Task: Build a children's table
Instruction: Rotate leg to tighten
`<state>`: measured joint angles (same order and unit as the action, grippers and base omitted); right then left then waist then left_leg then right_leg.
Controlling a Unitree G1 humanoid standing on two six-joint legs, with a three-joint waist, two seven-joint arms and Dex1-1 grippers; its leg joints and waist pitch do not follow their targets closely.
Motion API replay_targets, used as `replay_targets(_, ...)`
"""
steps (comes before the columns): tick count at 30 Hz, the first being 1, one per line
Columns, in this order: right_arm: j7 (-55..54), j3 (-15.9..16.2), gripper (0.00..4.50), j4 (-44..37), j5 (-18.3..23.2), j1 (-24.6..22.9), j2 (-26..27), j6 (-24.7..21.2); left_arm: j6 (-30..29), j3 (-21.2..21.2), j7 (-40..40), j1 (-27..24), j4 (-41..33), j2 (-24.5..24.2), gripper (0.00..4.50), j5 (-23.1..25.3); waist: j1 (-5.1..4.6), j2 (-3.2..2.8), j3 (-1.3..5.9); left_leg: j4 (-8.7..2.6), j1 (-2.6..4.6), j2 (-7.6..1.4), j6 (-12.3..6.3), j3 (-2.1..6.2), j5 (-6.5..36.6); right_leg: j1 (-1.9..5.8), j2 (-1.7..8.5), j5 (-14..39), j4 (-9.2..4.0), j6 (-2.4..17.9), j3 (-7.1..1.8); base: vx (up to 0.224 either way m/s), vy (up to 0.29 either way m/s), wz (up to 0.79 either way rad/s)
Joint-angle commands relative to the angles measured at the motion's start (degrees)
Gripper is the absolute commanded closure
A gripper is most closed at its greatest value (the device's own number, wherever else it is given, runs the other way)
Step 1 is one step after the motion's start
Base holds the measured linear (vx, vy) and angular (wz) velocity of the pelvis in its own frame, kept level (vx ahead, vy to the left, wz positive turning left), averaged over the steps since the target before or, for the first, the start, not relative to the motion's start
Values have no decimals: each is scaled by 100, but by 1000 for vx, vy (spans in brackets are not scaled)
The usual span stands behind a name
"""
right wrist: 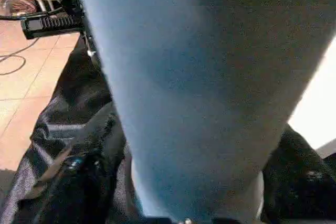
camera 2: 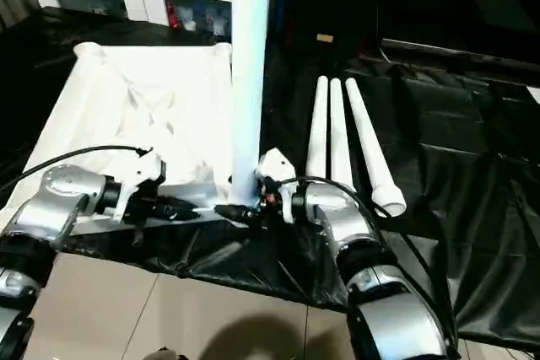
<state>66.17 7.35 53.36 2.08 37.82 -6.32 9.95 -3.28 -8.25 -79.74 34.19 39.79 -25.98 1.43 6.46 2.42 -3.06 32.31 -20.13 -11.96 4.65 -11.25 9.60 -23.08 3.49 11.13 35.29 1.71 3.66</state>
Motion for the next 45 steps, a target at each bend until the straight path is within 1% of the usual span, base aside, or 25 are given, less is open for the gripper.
replay_targets(1, 466, 461, 145, -88, -137, -162, 185, -136, -12, 18, 143, 0, -95, 145, 450, -258, 16, -4, 339, -335, 39, -213, -232, 76, 1124, 263, 495, 1116, -388, 1136, -297, 0, 0, 0)
replay_targets(7, 449, 452, 175, -133, -120, -188, 215, -192, -2, 21, 205, -6, -91, 157, 450, -205, 18, 1, 338, -332, 34, -205, -220, 74, 1121, 268, 500, 1133, -393, 1128, -296, 0, 0, 0)
replay_targets(9, 67, 312, 179, -56, -62, -168, 368, -286, 2, 11, 409, 24, -48, 239, 450, -114, 17, -1, 336, -336, 40, -204, -209, 75, 1110, 260, 493, 1145, -395, 1120, -296, 0, 0, 0)
replay_targets(11, -475, 187, 181, 100, -79, -100, 517, -345, -17, 2, 680, 84, 26, 332, 450, -16, -4, -5, 318, -356, 45, -202, -142, 81, 1196, 239, 492, 1298, -414, 1089, -300, 0, 0, 0)
replay_targets(13, -1527, 3, 181, 390, -149, 40, 781, -425, -127, -16, 1203, 219, 173, 516, 450, 155, -43, 0, 312, -372, 86, -196, 10, 104, 1470, 218, 530, 1854, -479, 972, -311, 0, 0, 0)
replay_targets(14, -2253, -111, 181, 607, -186, 169, 967, -480, -221, -18, 1576, 339, 312, 674, 450, 234, -66, 10, 305, -384, 90, -191, 55, 110, 1484, 203, 524, 1928, -491, 948, -315, 0, 0, 0)
replay_targets(15, -2253, -111, 181, 607, -186, 169, 967, -480, -221, -18, 1576, 339, 312, 674, 450, 234, -91, 4, 296, -396, 130, -181, 136, 130, 1661, 179, 524, 2206, -522, 892, -310, 0, 0, 0)
replay_targets(16, -2792, -200, 181, 768, -205, 268, 1109, -525, -293, -19, 1853, 431, 417, 796, 450, 287, -106, 13, 297, -388, 106, -175, 134, 136, 1712, 200, 539, 2369, -542, 828, -308, 0, 0, 0)
replay_targets(17, -3803, -317, 181, 1053, -263, 465, 1369, -611, -356, 40, 2466, 644, 668, 1063, 450, 351, -123, 7, 290, -396, 115, -184, 167, 131, 1692, 173, 538, 2386, -554, 818, -320, 0, 0, 0)
replay_targets(18, -3803, -317, 181, 1053, -263, 465, 1369, -611, -356, 40, 2466, 644, 668, 1063, 450, 351, -138, 12, 287, -387, 154, -161, 220, 135, 1799, 141, 525, 2557, -577, 768, -313, 0, 0, 0)
replay_targets(19, -3803, -317, 181, 1053, -263, 465, 1369, -611, -356, 40, 2466, 644, 668, 1063, 450, 351, -141, 19, 293, -383, 150, -158, 205, 146, 1830, 156, 536, 2641, -582, 737, -309, 0, 0, 0)
replay_targets(20, -4117, -335, 181, 1164, -282, 553, 1477, -629, -371, 61, 2720, 739, 767, 1173, 450, 382, -122, 12, 300, -387, 115, -168, 146, 150, 1781, 177, 555, 2634, -598, 674, -311, 0, 0, 0)
replay_targets(21, -4339, -348, 181, 1245, -298, 619, 1562, -649, -387, 72, 2905, 810, 840, 1251, 450, 410, -125, 13, 300, -389, 120, -172, 134, 143, 1754, 157, 535, 2513, -591, 656, -317, 0, 0, 0)
replay_targets(22, -4405, -351, 181, 1271, -307, 651, 1601, -627, -384, 73, 2959, 839, 875, 1278, 450, 418, -125, 9, 309, -382, 134, -165, 127, 138, 1770, 148, 528, 2422, -580, 687, -314, 0, 0, 0)
replay_targets(24, -4676, -359, 181, 1385, -390, 782, 1724, -476, -333, 63, 3108, 938, 1005, 1355, 450, 477, -115, 16, 315, -387, 96, -169, 106, 133, 1672, 168, 529, 2193, -560, 715, -315, 0, 0, 0)
replay_targets(25, -4679, -390, 181, 1416, -396, 831, 1749, -368, -305, 58, 3112, 954, 1045, 1358, 450, 499, -110, 14, 323, -378, 105, -169, 97, 124, 1652, 168, 527, 2056, -542, 751, -319, 0, 0, 0)
replay_targets(26, -4670, -412, 126, 1435, -396, 860, 1760, -298, -288, 56, 3109, 962, 1067, 1356, 450, 513, -112, 17, 323, -375, 90, -167, 83, 121, 1634, 175, 528, 1994, -535, 768, -321, 0, 0, 0)
replay_targets(29, -4267, -546, 112, 1419, -224, 886, 1632, -87, -153, -12, 2834, 872, 1062, 1185, 450, 546, -101, 18, 338, -368, 58, -167, 18, 114, 1463, 211, 522, 1673, -492, 831, -320, 0, 0, 0)
replay_targets(32, -3693, -529, 66, 1321, -121, 838, 1450, 59, 99, -105, 2439, 749, 1020, 979, 450, 565, -117, 19, 345, -371, 19, -171, -59, 120, 1370, 252, 518, 1430, -459, 886, -313, 0, 0, 0)
replay_targets(34, -3650, -523, 61, 1313, -118, 834, 1436, 66, 120, -112, 2409, 740, 1017, 964, 450, 567, -135, 11, 345, -377, 12, -178, -60, 124, 1310, 262, 517, 1354, -448, 923, -307, 0, 0, 0)
replay_targets(35, -3030, -339, 57, 1201, -165, 754, 1232, 206, 252, -173, 2094, 651, 975, 777, 450, 583, -129, 7, 347, -365, 29, -174, -80, 119, 1336, 257, 521, 1331, -455, 953, -306, 0, 0, 0)
replay_targets(37, -2831, -268, 46, 1161, -192, 725, 1161, 261, 311, -193, 1995, 622, 962, 716, 450, 588, -134, 9, 345, -364, 6, -181, -117, 116, 1314, 274, 521, 1268, -445, 973, -310, 0, 0, 0)
replay_targets(39, -1691, -89, 46, 905, -137, 565, 826, 344, 533, -236, 1435, 486, 877, 448, 450, 505, -107, -2, 345, -350, 4, -198, -194, 100, 1231, 297, 492, 1027, -415, 1062, -295, 0, 0, 0)
replay_targets(42, -1148, -17, 46, 770, -115, 483, 663, 380, 569, -248, 1148, 410, 759, 337, 450, 414, -87, -4, 369, -324, 24, -213, -237, 75, 1039, 290, 482, 521, -333, 1255, -291, 0, 0, 0)
replay_targets(45, -125, 227, 46, 534, -170, 326, 282, 449, 579, -307, 587, 266, 504, 129, 450, 255, -56, 5, 367, -304, 20, -218, -341, 62, 969, 293, 482, 352, -311, 1353, -285, 0, 0, 0)
